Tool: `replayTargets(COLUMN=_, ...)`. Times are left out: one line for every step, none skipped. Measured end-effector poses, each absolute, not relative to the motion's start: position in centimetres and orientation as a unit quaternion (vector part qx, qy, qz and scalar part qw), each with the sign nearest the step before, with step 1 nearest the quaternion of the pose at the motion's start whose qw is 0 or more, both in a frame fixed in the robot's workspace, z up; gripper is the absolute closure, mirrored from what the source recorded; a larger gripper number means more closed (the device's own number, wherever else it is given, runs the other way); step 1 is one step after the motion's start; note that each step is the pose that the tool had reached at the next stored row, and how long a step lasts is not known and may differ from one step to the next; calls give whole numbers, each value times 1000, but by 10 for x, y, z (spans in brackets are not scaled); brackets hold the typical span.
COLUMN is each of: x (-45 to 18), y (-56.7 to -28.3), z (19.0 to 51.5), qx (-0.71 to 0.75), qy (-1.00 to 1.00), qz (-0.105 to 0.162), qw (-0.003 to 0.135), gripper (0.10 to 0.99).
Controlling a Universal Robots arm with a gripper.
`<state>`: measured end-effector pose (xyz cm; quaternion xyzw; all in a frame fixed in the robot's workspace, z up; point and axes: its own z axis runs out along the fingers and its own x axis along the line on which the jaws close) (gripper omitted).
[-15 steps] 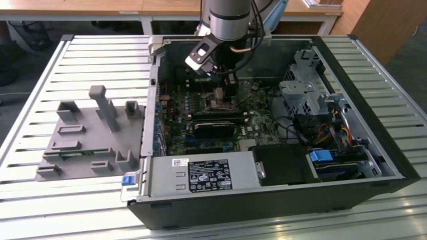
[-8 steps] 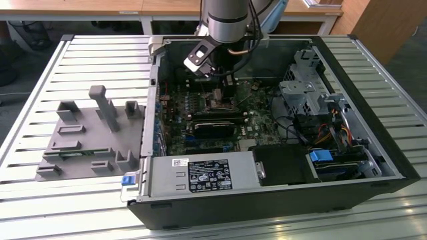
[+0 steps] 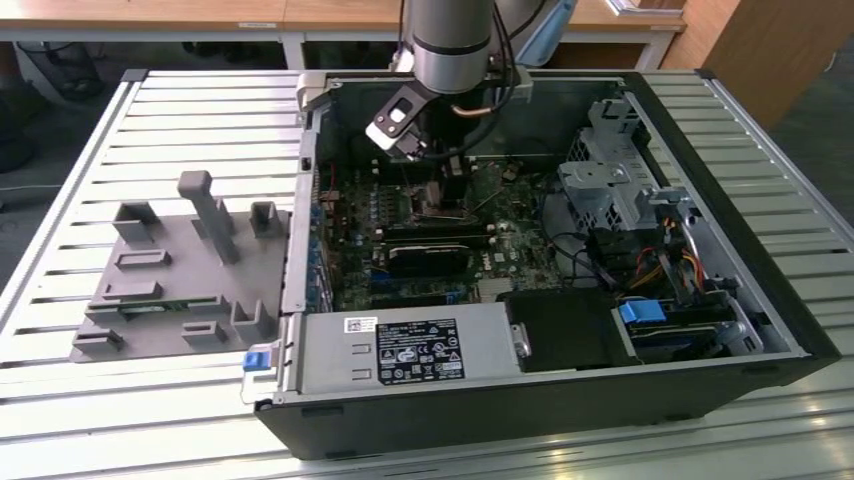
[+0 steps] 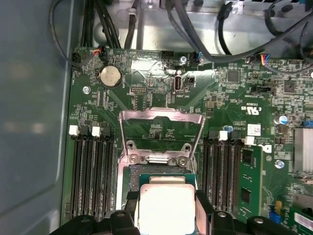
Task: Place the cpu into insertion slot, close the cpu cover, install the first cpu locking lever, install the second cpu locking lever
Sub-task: 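Place the cpu into insertion slot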
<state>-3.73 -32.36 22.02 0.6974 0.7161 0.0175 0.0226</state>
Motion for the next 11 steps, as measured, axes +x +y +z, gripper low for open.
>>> replayTargets(x=-37, y=-323, z=219, qx=697, qy=716, qz=17, qw=23, gripper=545)
replayTargets(x=-37, y=-323, z=218, qx=698, qy=716, qz=17, qw=23, gripper=545)
replayTargets(x=-38, y=-323, z=217, qx=698, qy=715, qz=17, qw=23, gripper=545)
replayTargets(x=-38, y=-323, z=216, qx=699, qy=714, qz=17, qw=23, gripper=545)
replayTargets(x=-38, y=-323, z=215, qx=700, qy=714, qz=17, qw=23, gripper=545)
replayTargets(x=-38, y=-323, z=214, qx=700, qy=713, qz=17, qw=23, gripper=545)
replayTargets(x=-38, y=-323, z=214, qx=701, qy=713, qz=17, qw=23, gripper=545)
replayTargets(x=-38, y=-322, z=213, qx=702, qy=712, qz=17, qw=23, gripper=545)
replayTargets(x=-38, y=-322, z=212, qx=703, qy=711, qz=17, qw=23, gripper=545)
replayTargets(x=-38, y=-322, z=212, qx=704, qy=710, qz=17, qw=23, gripper=545)
replayTargets(x=-39, y=-322, z=211, qx=705, qy=709, qz=17, qw=23, gripper=545)
